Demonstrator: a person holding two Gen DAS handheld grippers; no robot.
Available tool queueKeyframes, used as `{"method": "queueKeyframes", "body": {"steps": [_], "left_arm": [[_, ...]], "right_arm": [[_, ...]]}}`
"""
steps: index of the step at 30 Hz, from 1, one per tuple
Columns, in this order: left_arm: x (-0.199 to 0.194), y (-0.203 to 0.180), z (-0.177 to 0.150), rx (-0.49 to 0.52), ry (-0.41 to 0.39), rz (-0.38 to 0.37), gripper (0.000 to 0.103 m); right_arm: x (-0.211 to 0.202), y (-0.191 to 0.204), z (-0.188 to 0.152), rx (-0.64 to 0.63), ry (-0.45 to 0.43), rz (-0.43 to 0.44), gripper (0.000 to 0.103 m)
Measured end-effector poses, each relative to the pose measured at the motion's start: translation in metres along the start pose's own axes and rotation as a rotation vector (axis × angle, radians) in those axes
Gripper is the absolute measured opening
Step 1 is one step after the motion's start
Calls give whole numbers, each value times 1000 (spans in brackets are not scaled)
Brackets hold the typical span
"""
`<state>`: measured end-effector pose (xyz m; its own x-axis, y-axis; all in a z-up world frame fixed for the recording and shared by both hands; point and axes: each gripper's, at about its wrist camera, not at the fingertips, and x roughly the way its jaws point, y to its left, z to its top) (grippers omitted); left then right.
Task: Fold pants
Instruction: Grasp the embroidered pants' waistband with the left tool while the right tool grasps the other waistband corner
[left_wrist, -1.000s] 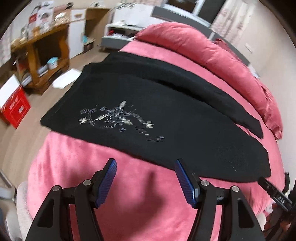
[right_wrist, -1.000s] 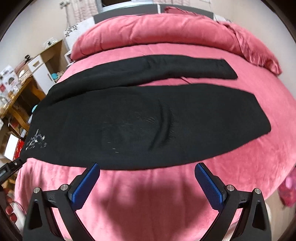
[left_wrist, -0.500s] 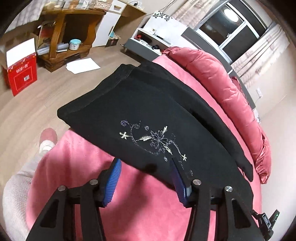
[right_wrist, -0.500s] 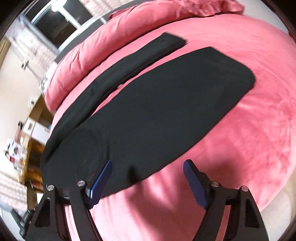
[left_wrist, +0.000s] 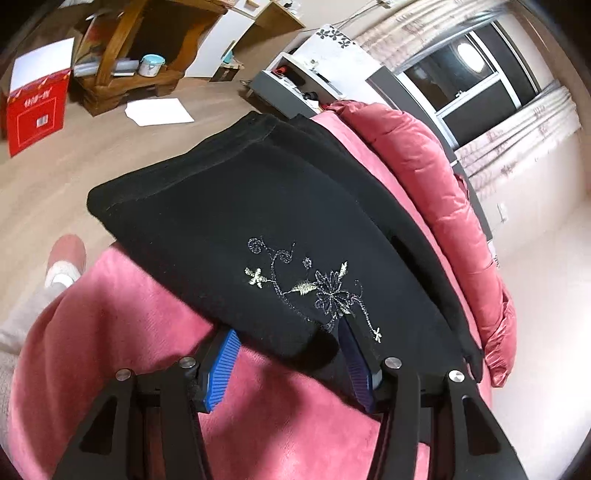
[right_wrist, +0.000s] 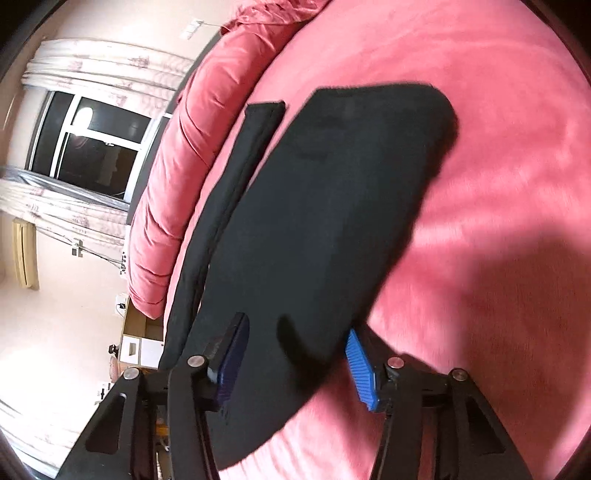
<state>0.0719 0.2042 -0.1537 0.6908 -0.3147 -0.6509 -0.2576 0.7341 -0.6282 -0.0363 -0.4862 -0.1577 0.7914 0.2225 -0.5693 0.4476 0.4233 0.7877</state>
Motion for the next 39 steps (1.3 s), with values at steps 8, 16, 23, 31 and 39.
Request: {"method": "queueKeyframes", "body": {"steps": [8,16,23,31,39], "left_arm": [[6,6,3,-58,1,29,56],[11,-1,12,-47,48,120,12],[-23,-20,10,62,32,59,7],[-55,-39,-12,204,97,82,7],[-66,-39,-40,210,223,130,7]], "right_arm": [[13,-11,14,13,16,-22,18],[6,-2,22,-62,-19,-71,8],[-20,15,29,-125,-78,-58,8],[-64,24,34,-176,-135,-57,7],[-89,-7,23,-146,-136,-125,7]]}}
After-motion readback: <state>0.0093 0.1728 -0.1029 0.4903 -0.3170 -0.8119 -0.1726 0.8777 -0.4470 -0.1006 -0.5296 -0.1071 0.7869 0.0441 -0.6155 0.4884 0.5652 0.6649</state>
